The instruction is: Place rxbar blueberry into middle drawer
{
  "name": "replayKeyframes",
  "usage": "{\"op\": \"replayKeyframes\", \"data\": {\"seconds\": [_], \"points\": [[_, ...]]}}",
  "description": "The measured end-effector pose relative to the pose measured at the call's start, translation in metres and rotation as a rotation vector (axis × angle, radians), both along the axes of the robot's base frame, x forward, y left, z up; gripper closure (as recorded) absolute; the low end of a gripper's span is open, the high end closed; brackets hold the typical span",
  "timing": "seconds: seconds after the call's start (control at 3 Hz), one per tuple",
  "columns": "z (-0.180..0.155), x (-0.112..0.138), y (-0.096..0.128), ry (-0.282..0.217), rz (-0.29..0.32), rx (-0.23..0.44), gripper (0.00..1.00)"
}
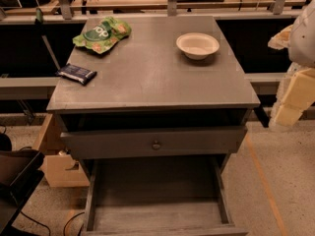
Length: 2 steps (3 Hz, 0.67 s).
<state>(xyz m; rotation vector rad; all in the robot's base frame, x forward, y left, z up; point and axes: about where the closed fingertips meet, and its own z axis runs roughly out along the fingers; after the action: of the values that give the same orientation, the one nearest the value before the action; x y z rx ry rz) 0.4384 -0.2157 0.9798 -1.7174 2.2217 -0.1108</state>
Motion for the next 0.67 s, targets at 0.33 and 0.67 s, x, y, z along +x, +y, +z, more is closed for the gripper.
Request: {"op": "replayKeyframes", "data": {"seconds": [0.33, 0.67], "points": [[0.002, 0.002, 0.002, -0.021, -0.005, -0.003, 0.0], [0.01, 0.037, 0.022, -0.102, -0.011, 0.073, 0.0]]}}
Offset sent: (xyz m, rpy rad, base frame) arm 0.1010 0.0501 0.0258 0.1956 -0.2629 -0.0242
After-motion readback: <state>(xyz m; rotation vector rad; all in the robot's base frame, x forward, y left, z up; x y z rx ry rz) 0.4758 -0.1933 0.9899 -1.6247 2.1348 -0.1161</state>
